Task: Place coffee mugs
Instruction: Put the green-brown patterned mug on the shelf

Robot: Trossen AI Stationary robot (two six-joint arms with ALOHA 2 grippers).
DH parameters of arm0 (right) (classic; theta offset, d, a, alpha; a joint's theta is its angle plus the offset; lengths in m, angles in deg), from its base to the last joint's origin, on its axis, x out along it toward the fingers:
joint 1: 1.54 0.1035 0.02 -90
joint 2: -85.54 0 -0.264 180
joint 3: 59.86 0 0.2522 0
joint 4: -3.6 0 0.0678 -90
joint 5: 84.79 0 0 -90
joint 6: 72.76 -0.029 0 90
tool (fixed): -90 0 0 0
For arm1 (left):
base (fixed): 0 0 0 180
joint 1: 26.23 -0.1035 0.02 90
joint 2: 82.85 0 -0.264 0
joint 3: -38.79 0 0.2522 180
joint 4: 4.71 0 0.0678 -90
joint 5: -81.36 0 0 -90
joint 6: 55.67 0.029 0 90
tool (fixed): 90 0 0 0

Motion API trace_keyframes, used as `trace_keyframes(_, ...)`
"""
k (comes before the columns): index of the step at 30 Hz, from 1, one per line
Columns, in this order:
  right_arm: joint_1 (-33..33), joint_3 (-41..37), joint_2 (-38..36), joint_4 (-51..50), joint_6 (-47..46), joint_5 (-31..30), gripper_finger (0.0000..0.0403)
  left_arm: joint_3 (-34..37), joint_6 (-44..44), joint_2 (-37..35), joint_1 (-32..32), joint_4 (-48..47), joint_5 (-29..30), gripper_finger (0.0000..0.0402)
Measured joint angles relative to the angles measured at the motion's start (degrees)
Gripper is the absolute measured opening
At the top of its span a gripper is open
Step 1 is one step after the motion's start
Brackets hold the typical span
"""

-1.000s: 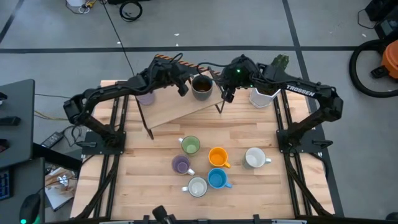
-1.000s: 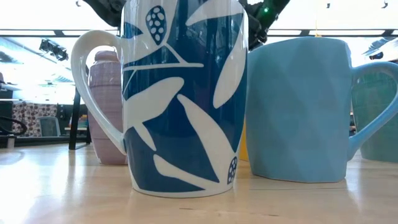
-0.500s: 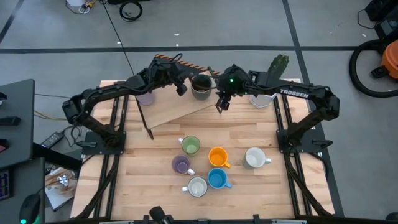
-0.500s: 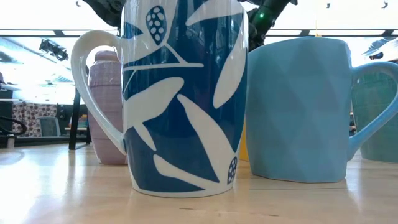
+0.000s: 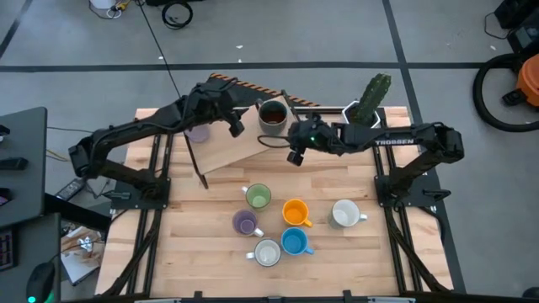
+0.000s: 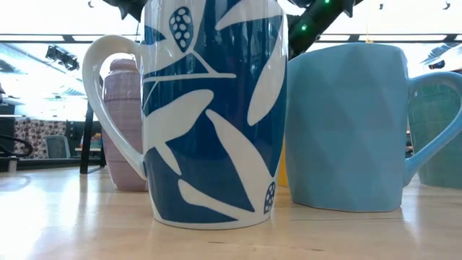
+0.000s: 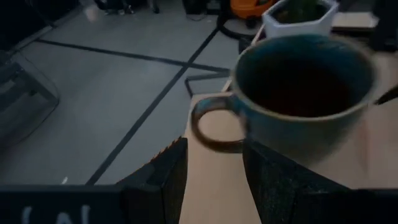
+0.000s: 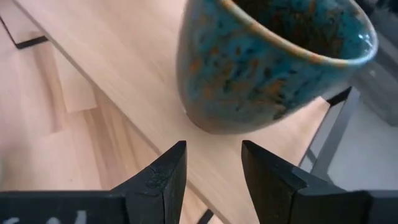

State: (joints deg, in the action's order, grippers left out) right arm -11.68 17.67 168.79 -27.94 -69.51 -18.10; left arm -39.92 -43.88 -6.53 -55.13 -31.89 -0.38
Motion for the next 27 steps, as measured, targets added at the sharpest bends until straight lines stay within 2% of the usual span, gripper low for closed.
trace_keyframes(3, 0.12, -0.27, 0.01, 0.18, 1.71, 1.15, 0.016, 0.04, 0.27, -1.77, 0.78, -1.14, 0.01, 0.016)
trace_keyframes(6, 0.25, -0.27, 0.08, 0.13, -0.81, 3.54, 0.0159, 0.03, 0.45, -3.62, 1.19, -1.62, 0.04, 0.016)
trace_keyframes(9, 0.67, -0.27, 0.0, -1.33, 2.84, 3.28, 0.0164, 0.04, 0.48, -4.96, 1.55, -2.24, 0.02, 0.016)
trace_keyframes(12, 1.21, -0.27, -0.01, -2.86, 4.17, 2.64, 0.0188, 0.04, 0.5, -5.92, 1.57, -2.08, -0.01, 0.016)
trace_keyframes(16, 2.06, -0.28, -0.01, -1.47, 0.86, 2.3, 0.0242, 0.02, 0.87, -6.36, 1.54, -2.42, 0.01, 0.016)
trace_keyframes(19, 2.41, -1.35, -0.05, 3.99, -2.22, 0.18, 0.0281, 0.02, 0.87, -6.37, 1.54, -3.17, 0.02, 0.016)
trace_keyframes(21, 2.65, -4.28, -0.08, 10.49, -3.16, -4.19, 0.0297, 0.02, 0.87, -6.37, 1.56, -3.63, -0.02, 0.016)
trace_keyframes(23, 2.95, -7.68, -0.06, 16.35, -3.33, -8.36, 0.0306, 0.02, 0.85, -6.37, 1.56, -4.12, 0.01, 0.016)
trace_keyframes(27, 3.82, -13.8, -0.06, 29.27, -4.64, -9.76, 0.0308, 0.02, 0.85, -6.37, 1.54, -5.46, 0.01, 0.016)
